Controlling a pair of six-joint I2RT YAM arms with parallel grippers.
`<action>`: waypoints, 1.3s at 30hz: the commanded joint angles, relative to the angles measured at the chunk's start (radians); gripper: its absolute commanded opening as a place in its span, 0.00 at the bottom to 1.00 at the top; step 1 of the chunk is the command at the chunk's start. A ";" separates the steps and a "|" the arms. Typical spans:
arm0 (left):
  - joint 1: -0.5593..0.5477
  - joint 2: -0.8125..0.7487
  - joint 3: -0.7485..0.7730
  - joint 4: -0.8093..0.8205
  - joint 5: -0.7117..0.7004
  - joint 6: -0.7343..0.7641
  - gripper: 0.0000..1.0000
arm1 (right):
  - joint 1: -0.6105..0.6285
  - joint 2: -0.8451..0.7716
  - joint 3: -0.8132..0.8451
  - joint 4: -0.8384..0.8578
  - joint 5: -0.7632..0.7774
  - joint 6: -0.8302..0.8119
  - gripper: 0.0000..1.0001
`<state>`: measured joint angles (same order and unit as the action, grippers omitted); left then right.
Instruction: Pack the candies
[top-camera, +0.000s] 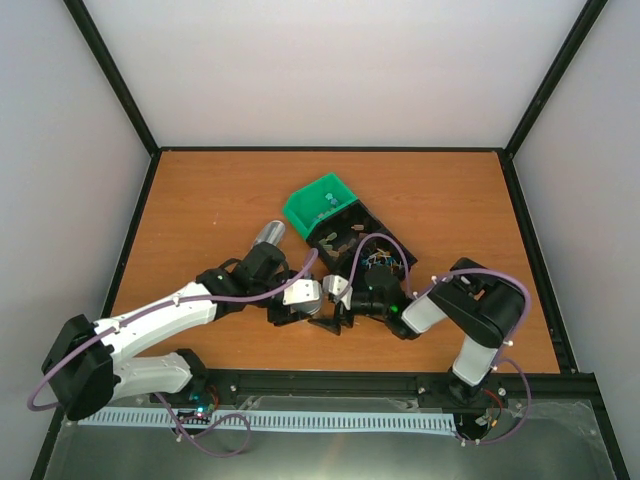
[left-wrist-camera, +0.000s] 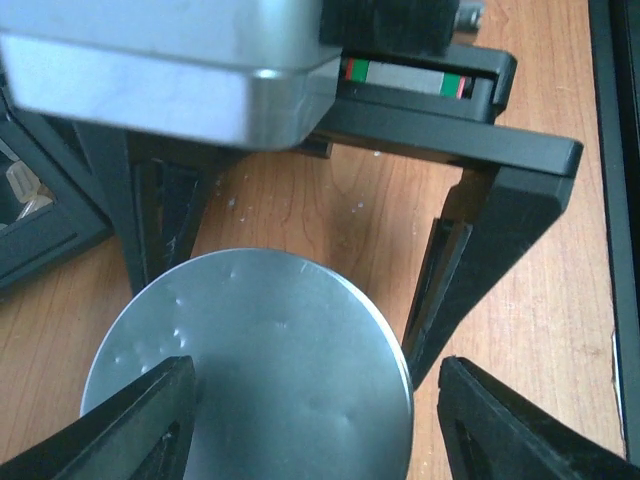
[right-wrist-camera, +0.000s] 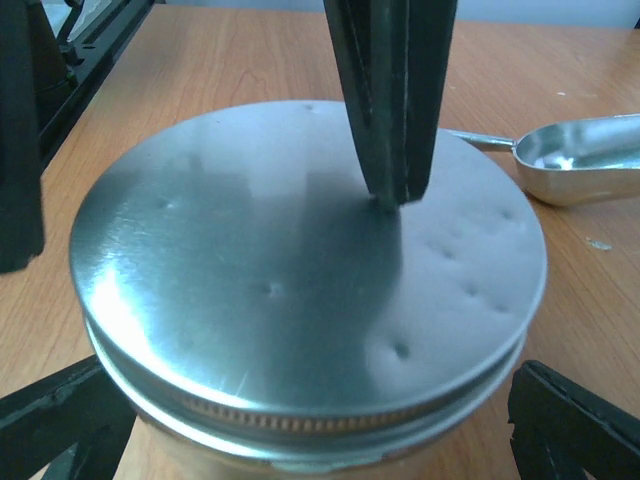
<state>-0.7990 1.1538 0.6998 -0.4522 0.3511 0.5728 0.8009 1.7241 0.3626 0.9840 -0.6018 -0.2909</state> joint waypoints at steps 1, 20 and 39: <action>-0.008 0.006 -0.011 0.039 -0.005 0.039 0.67 | 0.026 0.042 0.044 0.085 0.025 -0.005 1.00; -0.009 -0.003 -0.016 -0.025 -0.067 0.077 0.51 | 0.055 0.102 0.069 0.115 0.087 0.024 0.87; 0.074 -0.059 -0.066 -0.078 -0.251 0.172 0.30 | 0.055 0.060 -0.014 0.141 0.063 -0.008 0.63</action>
<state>-0.7914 1.0721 0.6495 -0.4690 0.2108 0.7334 0.8444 1.8095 0.3805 1.0931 -0.4973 -0.2539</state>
